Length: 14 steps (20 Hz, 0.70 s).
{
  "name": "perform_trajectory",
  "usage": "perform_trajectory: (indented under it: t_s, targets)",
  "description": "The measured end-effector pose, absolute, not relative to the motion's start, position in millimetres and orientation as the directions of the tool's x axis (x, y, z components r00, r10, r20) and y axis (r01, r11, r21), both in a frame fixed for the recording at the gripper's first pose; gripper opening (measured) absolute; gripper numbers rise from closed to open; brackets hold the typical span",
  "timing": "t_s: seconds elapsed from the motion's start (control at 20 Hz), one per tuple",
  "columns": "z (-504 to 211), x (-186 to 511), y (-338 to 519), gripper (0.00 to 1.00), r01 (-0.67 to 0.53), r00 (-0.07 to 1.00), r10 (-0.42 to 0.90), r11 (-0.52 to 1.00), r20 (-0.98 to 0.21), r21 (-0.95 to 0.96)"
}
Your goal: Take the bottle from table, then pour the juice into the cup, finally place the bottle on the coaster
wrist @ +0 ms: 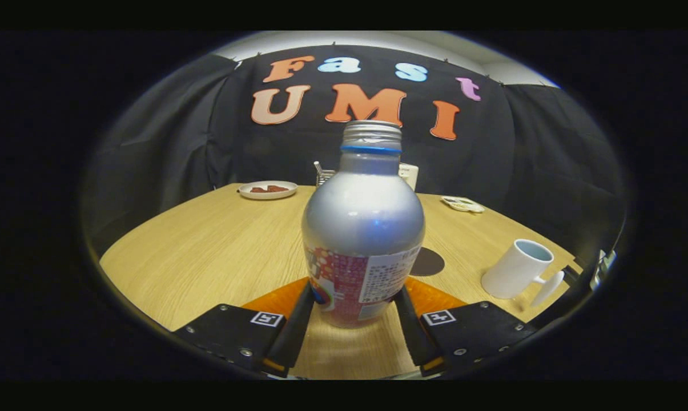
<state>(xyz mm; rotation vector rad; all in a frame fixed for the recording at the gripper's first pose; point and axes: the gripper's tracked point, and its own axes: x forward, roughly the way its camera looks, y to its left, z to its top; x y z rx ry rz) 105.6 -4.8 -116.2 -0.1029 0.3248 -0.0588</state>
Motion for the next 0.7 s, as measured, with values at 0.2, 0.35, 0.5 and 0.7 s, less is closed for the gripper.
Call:
perform_trajectory:
  t_s: [0.2, 0.35, 0.5, 0.7]
  targets:
    - [-98, 95, 0, 0.72, 0.017, 0.947, -0.011, 1.0, -0.32, 0.015]
    - [-84, 90, -5, 0.72, 0.024, 0.954, 0.023, 0.988, -0.3, 0.152]
    - [-71, 90, -6, 0.72, 0.006, 0.957, 0.073, 0.962, -0.281, 0.274]
    - [-56, 96, -15, 0.72, 0.015, 0.96, 0.105, 0.907, -0.261, 0.421]
